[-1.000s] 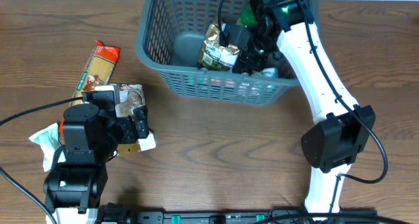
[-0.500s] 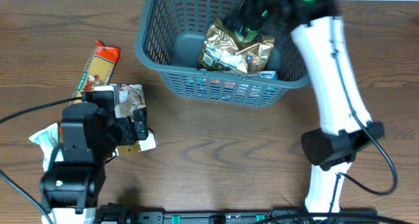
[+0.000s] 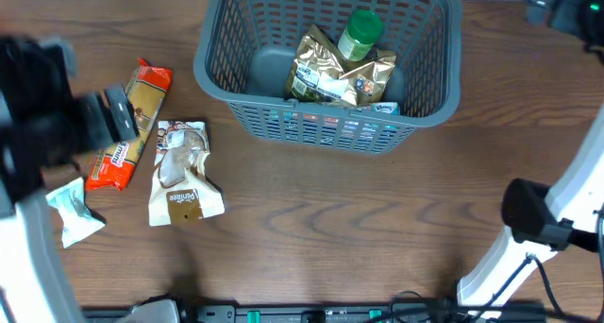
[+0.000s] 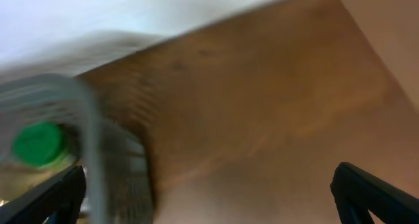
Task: Pack container
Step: 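Withdraw the right gripper from the basket to the side, then reach the left gripper to the red spaghetti packet and grasp it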
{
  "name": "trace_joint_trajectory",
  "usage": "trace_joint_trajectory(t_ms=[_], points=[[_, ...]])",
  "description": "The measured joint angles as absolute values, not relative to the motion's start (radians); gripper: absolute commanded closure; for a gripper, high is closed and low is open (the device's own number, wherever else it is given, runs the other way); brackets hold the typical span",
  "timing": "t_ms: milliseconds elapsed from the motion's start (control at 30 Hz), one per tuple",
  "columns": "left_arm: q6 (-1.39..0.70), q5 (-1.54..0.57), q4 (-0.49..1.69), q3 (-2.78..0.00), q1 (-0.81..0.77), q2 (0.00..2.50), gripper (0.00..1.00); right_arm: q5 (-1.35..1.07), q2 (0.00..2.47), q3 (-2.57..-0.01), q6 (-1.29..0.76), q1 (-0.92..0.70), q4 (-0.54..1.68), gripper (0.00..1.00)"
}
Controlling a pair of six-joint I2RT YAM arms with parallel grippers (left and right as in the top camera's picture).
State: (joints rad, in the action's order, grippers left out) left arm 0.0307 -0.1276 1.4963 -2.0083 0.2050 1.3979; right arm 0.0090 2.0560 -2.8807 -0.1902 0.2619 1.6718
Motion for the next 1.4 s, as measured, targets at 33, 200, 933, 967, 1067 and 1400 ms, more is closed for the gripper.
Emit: trace_joint_trajectory(t_ms=[33, 200, 933, 967, 1067, 1400], points=[[0.072, -0.127, 1.488, -2.025, 0.213, 1.438, 0.02, 0.009, 2.056, -2.867, -0.210, 0.286, 1.674, 0.01], [0.236, -0.084, 1.443, -2.031, 0.220, 1.617, 0.02, 0.012, 2.058, -2.809, -0.261, 0.349, 1.691, 0.01], [0.563, 0.005, 1.334, -2.024, 0.320, 2.093, 0.01, 0.136, 2.061, -2.768, -0.282, 0.349, 1.670, 0.01], [0.566, 0.006, 1.330, -2.023, 0.327, 2.108, 0.01, 0.140, 2.061, -2.768, -0.282, 0.349, 1.661, 0.01], [0.577, 0.008, 1.308, -2.022, 0.338, 2.149, 0.01, 0.151, 2.061, -2.768, -0.282, 0.349, 1.633, 0.01], [0.603, 0.007, 1.262, -2.022, 0.304, 2.239, 0.02, 0.167, 2.061, -2.768, -0.282, 0.349, 1.596, 0.01]])
